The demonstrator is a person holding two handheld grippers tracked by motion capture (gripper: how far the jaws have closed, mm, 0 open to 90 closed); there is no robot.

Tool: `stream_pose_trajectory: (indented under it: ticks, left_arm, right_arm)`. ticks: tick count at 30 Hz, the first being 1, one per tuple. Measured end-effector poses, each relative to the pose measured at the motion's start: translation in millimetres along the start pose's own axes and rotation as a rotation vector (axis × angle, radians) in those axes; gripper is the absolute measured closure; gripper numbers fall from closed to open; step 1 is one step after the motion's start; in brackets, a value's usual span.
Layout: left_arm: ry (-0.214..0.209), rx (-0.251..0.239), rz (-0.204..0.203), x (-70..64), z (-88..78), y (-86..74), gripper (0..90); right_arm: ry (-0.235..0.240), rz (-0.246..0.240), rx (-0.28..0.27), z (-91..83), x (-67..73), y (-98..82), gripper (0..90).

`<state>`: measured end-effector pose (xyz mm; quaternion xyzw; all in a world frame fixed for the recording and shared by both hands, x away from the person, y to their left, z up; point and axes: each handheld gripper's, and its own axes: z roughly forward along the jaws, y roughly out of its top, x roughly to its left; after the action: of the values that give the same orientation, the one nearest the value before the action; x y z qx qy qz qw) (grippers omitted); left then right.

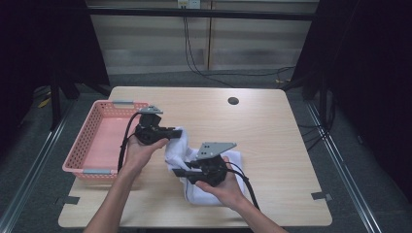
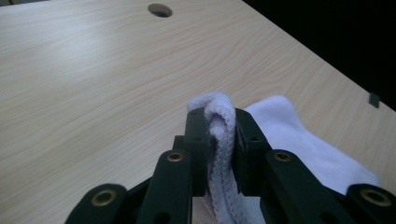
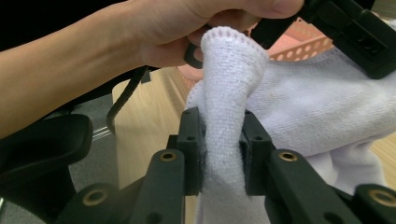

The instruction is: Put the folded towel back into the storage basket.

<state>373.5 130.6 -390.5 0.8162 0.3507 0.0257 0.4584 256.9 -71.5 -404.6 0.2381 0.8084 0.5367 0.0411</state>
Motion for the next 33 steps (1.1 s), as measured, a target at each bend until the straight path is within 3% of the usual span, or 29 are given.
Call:
stream_pose_trajectory:
  ticks: [3,7,16,21,23,29,33]
  left_arm:
    - [-0.018,0.016,0.017,-8.0,17.9,1.3,77.8]
    - [-0.043,0.042,0.006,-16.9,44.0,1.6,77.8]
    - [-0.1,0.043,0.041,-44.5,76.1,17.6,77.7]
    - [-0.13,0.082,0.02,-49.4,107.2,7.4,76.5]
    - [-0.117,0.102,0.01,-49.7,120.1,2.0,76.5]
    - [-0.132,0.112,-0.014,-52.8,142.2,-4.7,72.2]
    - [-0.146,0.086,-0.022,-57.7,145.1,-2.2,58.3]
  right_arm:
    - [-0.022,-0.009,0.016,-12.7,-1.8,-9.1,72.6]
    - [-0.053,0.025,0.009,-27.1,-9.4,-26.6,74.9]
    - [-0.118,0.096,-0.024,-67.2,-16.4,-55.2,74.9]
    - [-0.181,0.132,0.04,-77.7,-23.0,-86.0,73.4]
    - [-0.194,0.143,0.062,-83.2,-26.6,-95.1,71.1]
    - [-0.225,0.152,0.115,-91.8,-30.7,-111.9,62.9]
    - [-0.239,0.162,0.123,-101.2,-31.1,-113.4,44.6]
